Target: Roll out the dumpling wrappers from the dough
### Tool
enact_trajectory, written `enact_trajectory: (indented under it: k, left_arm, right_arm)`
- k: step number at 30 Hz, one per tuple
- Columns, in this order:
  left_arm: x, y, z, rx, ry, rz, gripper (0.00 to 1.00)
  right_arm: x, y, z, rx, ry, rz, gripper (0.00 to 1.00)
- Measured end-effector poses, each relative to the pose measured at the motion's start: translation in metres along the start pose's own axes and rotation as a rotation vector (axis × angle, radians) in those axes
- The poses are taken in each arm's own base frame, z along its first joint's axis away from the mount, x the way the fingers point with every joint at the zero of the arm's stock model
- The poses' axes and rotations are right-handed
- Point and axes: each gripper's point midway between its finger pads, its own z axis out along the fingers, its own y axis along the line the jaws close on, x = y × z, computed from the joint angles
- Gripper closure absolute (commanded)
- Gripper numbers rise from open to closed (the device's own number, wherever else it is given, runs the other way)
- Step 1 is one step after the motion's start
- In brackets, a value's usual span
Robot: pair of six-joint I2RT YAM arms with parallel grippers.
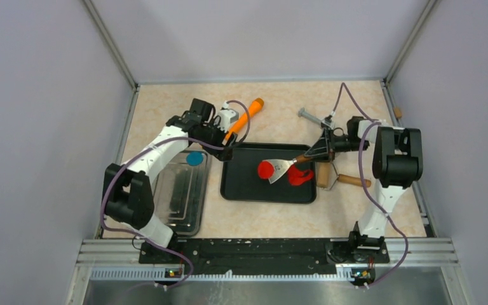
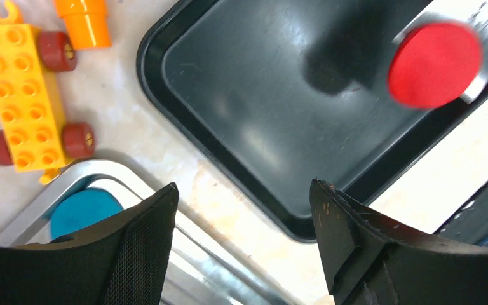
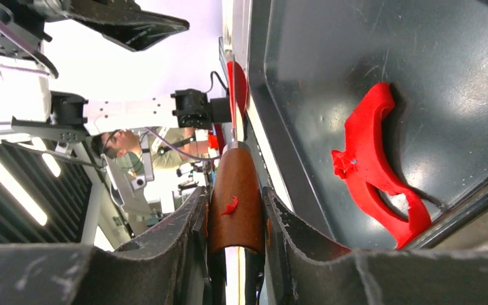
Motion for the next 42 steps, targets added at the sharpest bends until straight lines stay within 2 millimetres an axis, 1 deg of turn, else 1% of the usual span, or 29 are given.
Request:
enact_trajectory:
  k: [3, 7, 12, 13, 15, 17, 21, 25, 28, 31, 33, 35, 39, 42]
  left_arm:
    - [0.007, 0.008, -0.009, -0.046, 0.027, 0.051, 0.22]
    - [0.014, 0.026, -0.03, -0.141, 0.051, 0.129, 0.22]
    - [0.024, 0.053, -0.072, -0.28, 0.063, 0.155, 0.22]
    - [0.027, 0.058, -0.085, -0.312, 0.063, 0.155, 0.22]
    - [0.031, 0.069, -0.102, -0.365, 0.061, 0.139, 0.22]
    - [0.034, 0.074, -0.116, -0.407, 0.061, 0.131, 0.22]
    - [0.04, 0.085, -0.144, -0.504, 0.057, 0.11, 0.21]
    - [0.052, 0.108, -0.179, -0.659, 0.045, 0.013, 0.16]
    - [0.067, 0.128, -0.212, -0.792, 0.023, -0.102, 0.16]
    - [0.081, 0.138, -0.241, -0.892, 0.0, -0.196, 0.15]
    - [0.086, 0.138, -0.257, -0.935, -0.025, -0.235, 0.15]
    - [0.084, 0.133, -0.268, -0.957, -0.062, -0.246, 0.15]
    - [0.084, 0.12, -0.285, -0.984, -0.129, -0.267, 0.15]
    - [0.088, 0.113, -0.293, -0.999, -0.152, -0.283, 0.15]
  right_arm:
    - [-0.006, 0.01, -0.003, 0.015, -0.025, -0.013, 1.0]
    - [-0.017, 0.029, -0.005, 0.02, -0.081, -0.02, 1.0]
    - [-0.04, 0.041, -0.002, 0.005, -0.132, -0.009, 1.0]
    - [-0.045, 0.044, -0.001, 0.002, -0.139, -0.009, 1.0]
    - [-0.051, 0.051, 0.006, -0.009, -0.137, -0.014, 1.0]
    - [-0.054, 0.06, 0.018, -0.025, -0.12, -0.019, 1.0]
    - [-0.057, 0.082, 0.049, -0.078, -0.066, -0.039, 1.0]
    - [-0.064, 0.102, 0.079, -0.161, -0.019, -0.047, 1.0]
    - [-0.066, 0.109, 0.102, -0.205, 0.025, -0.014, 1.0]
    - [-0.06, 0.112, 0.123, -0.217, 0.069, 0.014, 1.0]
    - [-0.054, 0.117, 0.137, -0.221, 0.094, 0.017, 1.0]
    - [-0.05, 0.125, 0.152, -0.223, 0.109, 0.0, 1.0]
    - [-0.044, 0.136, 0.184, -0.205, 0.126, -0.049, 1.0]
    - [-0.04, 0.136, 0.21, -0.174, 0.136, -0.078, 1.0]
